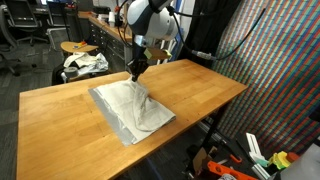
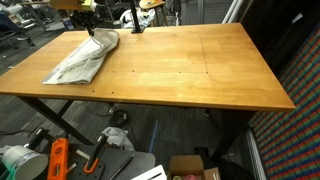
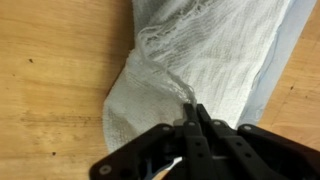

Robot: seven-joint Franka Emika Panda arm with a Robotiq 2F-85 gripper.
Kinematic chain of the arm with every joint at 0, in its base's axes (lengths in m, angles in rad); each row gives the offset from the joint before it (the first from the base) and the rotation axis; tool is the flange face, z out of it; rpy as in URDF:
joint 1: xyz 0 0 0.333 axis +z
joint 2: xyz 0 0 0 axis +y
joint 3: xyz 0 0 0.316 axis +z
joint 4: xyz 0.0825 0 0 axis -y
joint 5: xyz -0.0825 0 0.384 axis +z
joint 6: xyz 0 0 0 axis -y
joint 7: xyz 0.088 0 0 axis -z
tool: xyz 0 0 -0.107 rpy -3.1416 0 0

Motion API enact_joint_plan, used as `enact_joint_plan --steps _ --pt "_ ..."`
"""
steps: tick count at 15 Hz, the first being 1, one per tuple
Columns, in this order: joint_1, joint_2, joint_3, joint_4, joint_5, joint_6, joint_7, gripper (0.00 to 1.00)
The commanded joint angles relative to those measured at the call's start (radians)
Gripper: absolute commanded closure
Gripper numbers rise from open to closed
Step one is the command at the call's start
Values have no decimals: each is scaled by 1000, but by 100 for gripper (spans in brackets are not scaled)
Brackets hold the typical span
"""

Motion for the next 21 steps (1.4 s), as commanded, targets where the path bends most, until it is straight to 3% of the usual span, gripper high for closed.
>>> enact_joint_plan --steps 1,7,13,21 --pt "58 -25 3 -11 -49 64 104 98" --pt "147 24 -19 59 -156 116 330 99" --pt "219 89 -44 146 -253 82 513 99" --pt "288 187 -63 284 -271 33 636 99"
